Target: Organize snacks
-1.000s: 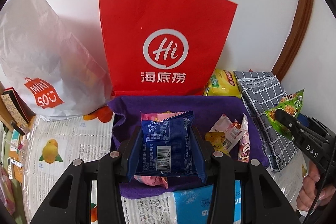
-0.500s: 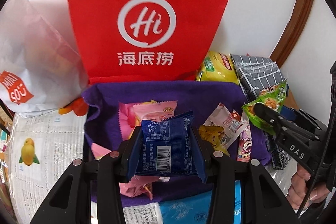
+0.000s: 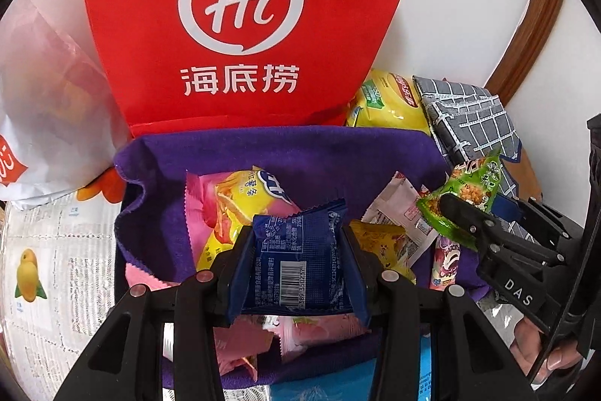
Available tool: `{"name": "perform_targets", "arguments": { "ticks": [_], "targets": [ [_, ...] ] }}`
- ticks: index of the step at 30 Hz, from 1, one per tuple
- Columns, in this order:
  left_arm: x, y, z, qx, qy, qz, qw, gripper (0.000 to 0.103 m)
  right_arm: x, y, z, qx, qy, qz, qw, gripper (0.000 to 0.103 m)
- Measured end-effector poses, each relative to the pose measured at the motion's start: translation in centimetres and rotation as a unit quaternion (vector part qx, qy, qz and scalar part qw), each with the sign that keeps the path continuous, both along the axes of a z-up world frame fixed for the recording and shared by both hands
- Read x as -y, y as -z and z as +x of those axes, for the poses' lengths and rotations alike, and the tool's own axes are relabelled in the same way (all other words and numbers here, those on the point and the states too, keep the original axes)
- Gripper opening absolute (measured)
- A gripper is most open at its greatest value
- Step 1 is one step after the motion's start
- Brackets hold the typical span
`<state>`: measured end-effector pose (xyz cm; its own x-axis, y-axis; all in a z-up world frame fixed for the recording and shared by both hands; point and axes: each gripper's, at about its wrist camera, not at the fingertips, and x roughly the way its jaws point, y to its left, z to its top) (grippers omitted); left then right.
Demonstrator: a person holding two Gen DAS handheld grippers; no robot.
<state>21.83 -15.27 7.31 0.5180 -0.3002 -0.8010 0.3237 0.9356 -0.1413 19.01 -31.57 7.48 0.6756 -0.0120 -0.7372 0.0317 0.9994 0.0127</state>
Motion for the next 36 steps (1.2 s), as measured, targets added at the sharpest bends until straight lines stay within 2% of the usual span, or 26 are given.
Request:
{"name": "perform_targets", "arguments": {
  "ticks": [20,24,27,29,31,36],
  "targets": [
    [0.3,0.7,1.0,-0.013,0.0,0.003,0.9999,0.045,-0.6,0.7,0.5,-0.017,-0.018,-0.01,1.0,0.045],
    [0.4,0.5,1.0,-0.011,0.0,0.004,0.9999,0.045,-0.8,0.6,0.4,-0.012,-0.016,-0.018,1.0,0.053],
    [0.2,0.0,0.9,-0.01,-0.005,-0.001,0.9999,0.056,-0.8,0.1,0.0,-0.007,-0.014,-0.016,1.0,0.062],
    [0.0,-0.4,0.7,-0.005,-0.009,-0.002,0.9999,0.068,-0.8,-0.4,-0.3,0.0,-0.014,-0.016,1.0,0.066],
    [-0.1,-0.9,0.5,-0.004,-0.009,0.0,1.0,0.07,-0.9,-0.9,-0.7,0.008,-0.013,-0.018,1.0,0.071],
    [-0.6,-2.3,-0.4,0.009,-0.017,-0.003,0.9998,0.076,-1.1,-2.3,-2.1,0.019,-0.016,-0.019,1.0,0.075]
  ]
}}
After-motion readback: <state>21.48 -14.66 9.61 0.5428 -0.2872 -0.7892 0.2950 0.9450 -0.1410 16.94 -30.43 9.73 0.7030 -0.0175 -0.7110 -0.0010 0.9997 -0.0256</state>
